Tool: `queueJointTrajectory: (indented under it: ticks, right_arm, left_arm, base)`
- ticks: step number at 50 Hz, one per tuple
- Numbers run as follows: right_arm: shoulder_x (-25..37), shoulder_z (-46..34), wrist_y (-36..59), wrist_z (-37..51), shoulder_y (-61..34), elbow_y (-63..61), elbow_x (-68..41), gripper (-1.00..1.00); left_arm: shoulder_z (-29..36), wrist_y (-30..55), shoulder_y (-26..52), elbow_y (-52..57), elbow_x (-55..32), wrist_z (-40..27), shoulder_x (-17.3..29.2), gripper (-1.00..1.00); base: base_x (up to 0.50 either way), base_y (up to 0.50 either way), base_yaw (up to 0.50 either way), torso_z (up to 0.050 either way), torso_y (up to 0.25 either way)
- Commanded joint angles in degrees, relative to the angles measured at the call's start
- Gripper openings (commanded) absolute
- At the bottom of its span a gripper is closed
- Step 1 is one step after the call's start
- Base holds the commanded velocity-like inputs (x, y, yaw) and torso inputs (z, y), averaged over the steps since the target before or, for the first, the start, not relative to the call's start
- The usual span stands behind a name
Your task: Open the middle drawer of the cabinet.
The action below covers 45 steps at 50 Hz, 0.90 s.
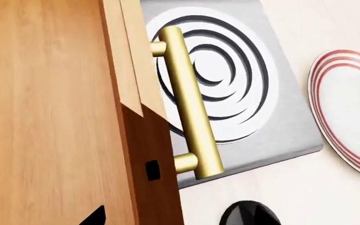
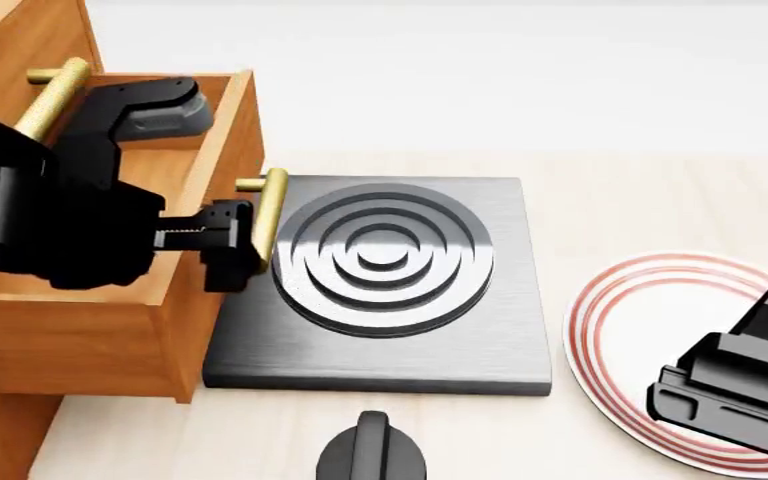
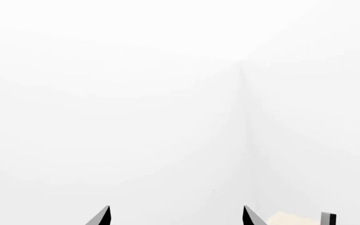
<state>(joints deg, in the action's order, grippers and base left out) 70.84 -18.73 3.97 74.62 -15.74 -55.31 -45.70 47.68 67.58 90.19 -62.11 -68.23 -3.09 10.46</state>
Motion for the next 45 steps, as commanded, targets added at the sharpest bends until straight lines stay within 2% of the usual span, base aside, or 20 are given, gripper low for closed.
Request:
queueJointTrajectory:
  ticks: [1,16,27,45]
  right_arm:
    - [0.44,0.58,-0.8,0.07,0.76,0.15,-0.08,1.0]
    - [0.18,0.7,-0.88,-0.2,0.92,0.31,0.0,1.0]
    - [0.18,0.8,-0.64,-0.14,0.94,0.07,-0.06,1.0]
    - [-0.03,0.88,-0.37,-0.28,0.92,-0.04,0.03,1.0]
  left_arm:
    - [0.52,-0.15,-0.71,-0.07,0.07,1.27,-1.75,1.0]
    - [0.4,-0.35,-0.5,-0.2,-0.36,1.67,-4.2,1.0]
    - [-1.5,1.56,-2.84,6.52,-3.49,-2.21,-5.24,1.0]
    - [-4.04,3.17,-3.68,11.17,-8.21,-6.36,-8.34,1.0]
  base:
    - [0.0,0.0,0.0,0.0,0.0]
    - [0.0,0.0,0.0,0.0,0.0]
    - [0.0,0.0,0.0,0.0,0.0]
    - [0.0,0.0,0.0,0.0,0.0]
